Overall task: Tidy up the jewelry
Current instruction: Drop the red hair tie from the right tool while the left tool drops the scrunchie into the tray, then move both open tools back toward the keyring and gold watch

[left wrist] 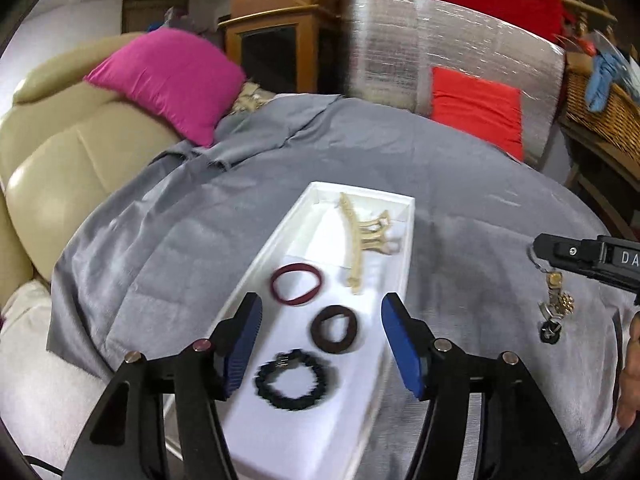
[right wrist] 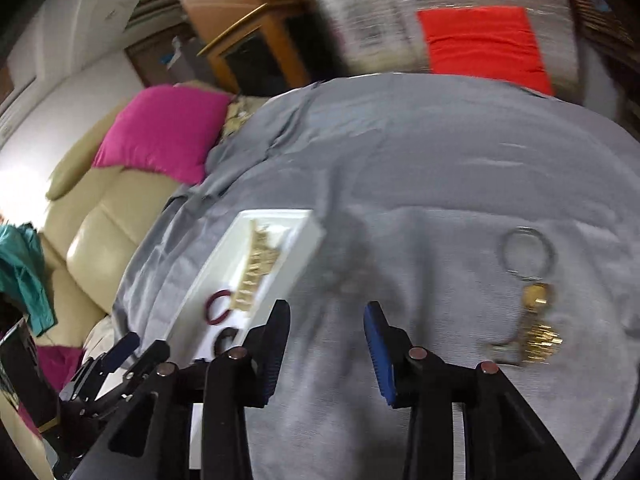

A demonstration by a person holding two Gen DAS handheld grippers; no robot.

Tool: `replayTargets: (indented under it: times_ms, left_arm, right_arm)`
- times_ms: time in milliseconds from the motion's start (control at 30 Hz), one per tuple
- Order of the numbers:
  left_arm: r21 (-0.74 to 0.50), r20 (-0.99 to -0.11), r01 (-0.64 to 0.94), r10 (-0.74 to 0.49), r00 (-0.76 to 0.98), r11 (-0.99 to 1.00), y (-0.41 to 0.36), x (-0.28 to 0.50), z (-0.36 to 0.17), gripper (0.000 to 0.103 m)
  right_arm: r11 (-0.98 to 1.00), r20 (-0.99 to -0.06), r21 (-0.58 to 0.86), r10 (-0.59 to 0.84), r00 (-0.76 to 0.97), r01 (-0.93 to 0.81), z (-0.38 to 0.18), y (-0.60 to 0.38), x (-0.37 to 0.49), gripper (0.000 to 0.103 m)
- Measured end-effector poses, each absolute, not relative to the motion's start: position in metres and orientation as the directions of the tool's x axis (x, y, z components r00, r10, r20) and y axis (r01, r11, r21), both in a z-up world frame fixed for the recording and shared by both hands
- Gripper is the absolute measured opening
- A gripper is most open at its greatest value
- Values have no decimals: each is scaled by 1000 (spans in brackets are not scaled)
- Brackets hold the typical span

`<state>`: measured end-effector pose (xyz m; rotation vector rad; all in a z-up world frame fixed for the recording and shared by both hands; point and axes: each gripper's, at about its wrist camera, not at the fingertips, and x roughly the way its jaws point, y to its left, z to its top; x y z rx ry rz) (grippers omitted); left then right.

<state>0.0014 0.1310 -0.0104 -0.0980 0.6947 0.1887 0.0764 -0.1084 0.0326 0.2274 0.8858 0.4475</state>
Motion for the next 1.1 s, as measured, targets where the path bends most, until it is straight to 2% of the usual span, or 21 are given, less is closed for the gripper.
replayTargets:
  times_ms: [467,733,900,1033,1100]
  left_arm:
    - [88,-657,-17,71,750,996,12,22,-23,65]
    - [123,-685,85,23,728,989,-44,31,-36,66]
    - [48,-728,124,-50,684,991,-52,44,-43,66]
    - [-98,-771,200,-202,604,975,-54,63,-51,66]
    - [-129,-779,222,-238,580,966,-56,69,-54,66]
  right_arm:
    - [874,-691,484,412,593,-44,5,-243,74,42]
    - [870,-695,493,379,611,21,1,-282,71,42]
    - [864,-703,500,365,610,59,-5,-301,71,42]
    - [852,-702,518,369,609,80,-7,-310,77,42]
    - [830,-694,550,393,603,92,-10,-314,82,41]
